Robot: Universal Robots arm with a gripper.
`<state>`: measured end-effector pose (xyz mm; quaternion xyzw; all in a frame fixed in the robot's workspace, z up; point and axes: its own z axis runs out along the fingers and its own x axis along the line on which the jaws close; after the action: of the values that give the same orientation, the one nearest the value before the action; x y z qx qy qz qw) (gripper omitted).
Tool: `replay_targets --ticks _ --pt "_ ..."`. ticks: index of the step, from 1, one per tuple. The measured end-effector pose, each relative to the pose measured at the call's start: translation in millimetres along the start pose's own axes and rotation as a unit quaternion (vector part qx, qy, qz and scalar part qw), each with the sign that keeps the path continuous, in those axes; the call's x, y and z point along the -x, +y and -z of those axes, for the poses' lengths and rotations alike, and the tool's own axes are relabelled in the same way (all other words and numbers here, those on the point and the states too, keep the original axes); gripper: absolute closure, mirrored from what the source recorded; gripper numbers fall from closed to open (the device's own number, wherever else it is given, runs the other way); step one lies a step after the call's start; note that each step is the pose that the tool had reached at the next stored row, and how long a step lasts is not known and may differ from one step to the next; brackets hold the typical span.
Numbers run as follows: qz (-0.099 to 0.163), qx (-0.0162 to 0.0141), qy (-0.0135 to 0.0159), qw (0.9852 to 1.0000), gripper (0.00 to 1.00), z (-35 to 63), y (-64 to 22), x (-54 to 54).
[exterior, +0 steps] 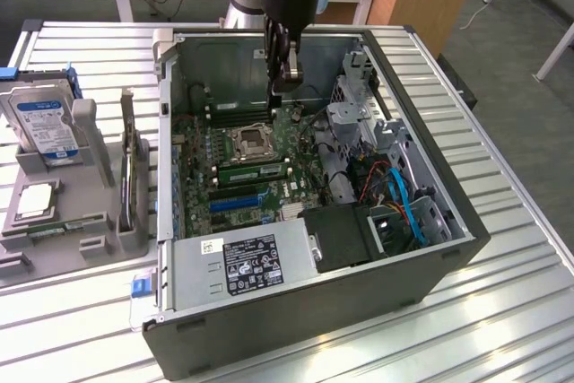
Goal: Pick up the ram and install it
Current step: 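Press down the ram until it locks into place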
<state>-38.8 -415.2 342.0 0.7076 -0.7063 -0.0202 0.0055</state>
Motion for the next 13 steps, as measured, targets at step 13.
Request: replay_targets --ticks 13 --pt "0.0 0.0 0.0 1.0 0.9 1.0 -27.8 -0.1"
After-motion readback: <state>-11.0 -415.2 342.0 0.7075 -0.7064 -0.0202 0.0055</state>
